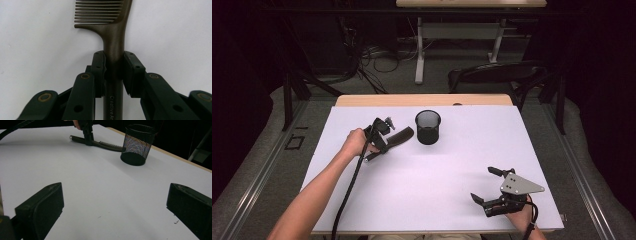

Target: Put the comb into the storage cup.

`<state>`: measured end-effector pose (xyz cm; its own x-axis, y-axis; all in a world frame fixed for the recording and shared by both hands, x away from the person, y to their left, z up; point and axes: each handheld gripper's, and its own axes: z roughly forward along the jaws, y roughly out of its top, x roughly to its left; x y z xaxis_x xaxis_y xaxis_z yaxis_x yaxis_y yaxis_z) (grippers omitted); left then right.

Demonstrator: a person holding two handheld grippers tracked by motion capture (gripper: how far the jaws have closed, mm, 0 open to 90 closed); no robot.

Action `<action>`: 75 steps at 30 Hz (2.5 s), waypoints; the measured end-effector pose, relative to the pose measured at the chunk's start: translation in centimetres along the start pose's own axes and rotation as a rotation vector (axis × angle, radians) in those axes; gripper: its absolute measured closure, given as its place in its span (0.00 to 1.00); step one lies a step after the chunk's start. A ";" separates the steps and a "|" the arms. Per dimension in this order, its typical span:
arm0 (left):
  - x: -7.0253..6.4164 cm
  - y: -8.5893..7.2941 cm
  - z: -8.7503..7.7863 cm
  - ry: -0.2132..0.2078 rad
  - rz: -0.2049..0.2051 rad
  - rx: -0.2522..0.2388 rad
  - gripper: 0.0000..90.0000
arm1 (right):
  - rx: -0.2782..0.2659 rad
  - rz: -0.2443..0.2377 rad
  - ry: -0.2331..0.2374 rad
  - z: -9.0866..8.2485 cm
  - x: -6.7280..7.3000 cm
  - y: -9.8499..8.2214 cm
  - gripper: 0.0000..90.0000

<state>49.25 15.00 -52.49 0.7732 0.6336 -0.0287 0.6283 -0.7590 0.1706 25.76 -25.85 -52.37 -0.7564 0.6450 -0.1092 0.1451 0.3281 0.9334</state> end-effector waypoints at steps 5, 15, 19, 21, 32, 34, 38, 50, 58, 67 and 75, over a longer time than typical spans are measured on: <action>0.2 -0.4 -0.3 -0.010 -0.048 -0.050 0.80 | -0.004 0.000 -0.001 0.0 0.0 0.0 0.01; 0.1 -1.2 -1.5 -0.016 -0.092 -0.119 0.80 | -0.004 0.000 -0.003 0.0 0.0 0.0 0.01; 0.0 -1.5 -1.8 -0.014 -0.098 -0.143 0.80 | -0.001 0.000 -0.003 0.0 0.0 0.1 0.01; 0.0 -1.9 -2.0 -0.022 -0.108 -0.170 0.80 | -0.005 -0.001 -0.003 0.0 0.0 0.0 0.01; 0.0 -3.2 -2.8 -0.018 -0.135 -0.270 0.80 | -0.005 -0.002 -0.003 0.0 0.0 0.0 0.01; 0.0 -3.4 -3.0 -0.014 -0.137 -0.292 0.80 | -0.006 0.001 -0.003 0.0 0.0 0.0 0.01; -0.1 -4.0 -3.2 -0.011 -0.143 -0.327 0.80 | -0.006 0.002 -0.003 0.1 0.1 0.0 0.01; -0.5 -5.7 -3.4 -0.005 -0.179 -0.469 0.80 | 0.000 0.001 -0.005 0.0 0.0 0.0 0.01; -0.8 -6.5 -3.3 0.010 -0.193 -0.532 0.80 | 0.001 0.002 -0.004 0.0 0.1 0.0 0.01; -1.2 -6.9 -3.5 0.020 -0.209 -0.616 0.80 | 0.001 -0.001 -0.005 0.0 0.0 0.0 0.01; -1.4 -7.0 -3.5 0.015 -0.210 -0.674 0.80 | 0.000 0.002 -0.006 0.1 0.0 0.0 0.01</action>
<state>43.47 19.97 -50.22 0.6371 0.7622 -0.1146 0.5698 -0.3656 0.7360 25.83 -25.83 -52.40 -0.7524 0.6495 -0.1097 0.1463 0.3272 0.9336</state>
